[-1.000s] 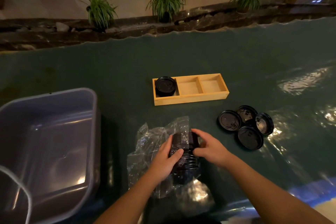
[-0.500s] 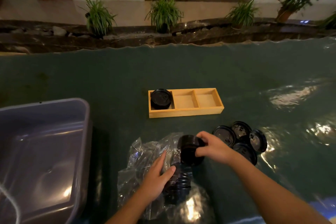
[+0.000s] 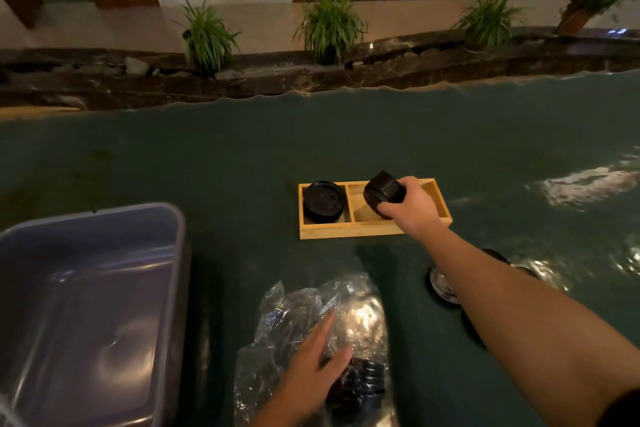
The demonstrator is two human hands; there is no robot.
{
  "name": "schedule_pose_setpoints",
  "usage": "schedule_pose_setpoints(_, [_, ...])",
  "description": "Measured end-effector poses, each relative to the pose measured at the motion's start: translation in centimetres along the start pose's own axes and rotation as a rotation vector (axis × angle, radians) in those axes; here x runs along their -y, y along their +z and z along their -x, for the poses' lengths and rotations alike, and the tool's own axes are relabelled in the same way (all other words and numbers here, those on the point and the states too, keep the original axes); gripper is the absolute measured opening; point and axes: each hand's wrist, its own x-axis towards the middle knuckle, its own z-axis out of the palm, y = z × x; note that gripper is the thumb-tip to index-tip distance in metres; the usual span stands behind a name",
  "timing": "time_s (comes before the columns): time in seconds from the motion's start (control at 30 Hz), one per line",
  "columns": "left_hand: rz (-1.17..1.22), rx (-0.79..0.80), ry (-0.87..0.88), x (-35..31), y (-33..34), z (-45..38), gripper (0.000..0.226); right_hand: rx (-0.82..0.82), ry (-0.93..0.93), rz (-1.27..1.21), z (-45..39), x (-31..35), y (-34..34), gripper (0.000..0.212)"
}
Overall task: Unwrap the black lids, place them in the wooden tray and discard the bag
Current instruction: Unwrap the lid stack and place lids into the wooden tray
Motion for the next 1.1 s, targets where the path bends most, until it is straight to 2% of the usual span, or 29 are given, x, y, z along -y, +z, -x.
schedule_pose_setpoints(0.27, [0.018, -0.005, -0.025, 0.4, 0.0, -0.2, 0.075, 0.021, -0.100, 0.464, -2.0, -1.3, 3.9, 0.059])
schedule_pose_setpoints(0.4, [0.017, -0.015, -0.045, 0.6, 0.1, -0.3, 0.071, -0.002, -0.145, 0.480, -2.0, -2.3, 5.0, 0.053])
schedule_pose_setpoints(0.5, [0.034, -0.012, -0.059, 0.8, 0.1, -0.3, 0.067, 0.056, -0.147, 0.506, -1.9, -2.9, 5.4, 0.036])
schedule_pose_setpoints(0.8, [0.034, -0.022, -0.047, 0.1, 0.1, -0.2, 0.058, 0.277, -0.135, 0.934, -1.6, -0.5, 4.0, 0.054])
schedule_pose_setpoints(0.87, [0.036, -0.020, -0.055, -0.2, 0.1, -0.1, 0.055, 0.318, -0.143, 0.886, -1.0, 0.0, 3.4, 0.063])
schedule_pose_setpoints(0.93, [0.020, -0.020, -0.053, -0.4, 0.2, 0.0, 0.056, 0.203, -0.186, 0.748, 0.3, -0.1, 2.9, 0.069])
schedule_pose_setpoints(1.0, [-0.010, -0.023, -0.057, -0.5, 0.3, 0.0, 0.064, 0.049, -0.190, 0.490, 2.6, -1.0, 2.6, 0.064])
schedule_pose_setpoints(1.03, [-0.024, -0.025, -0.065, -0.5, 0.4, 0.0, 0.068, 0.031, -0.147, 0.326, 4.2, -1.8, 2.5, 0.059])
schedule_pose_setpoints(1.1, [-0.036, -0.030, -0.076, -0.5, 0.4, 0.0, 0.073, 0.105, -0.031, 0.073, 8.1, -4.1, 2.5, 0.045])
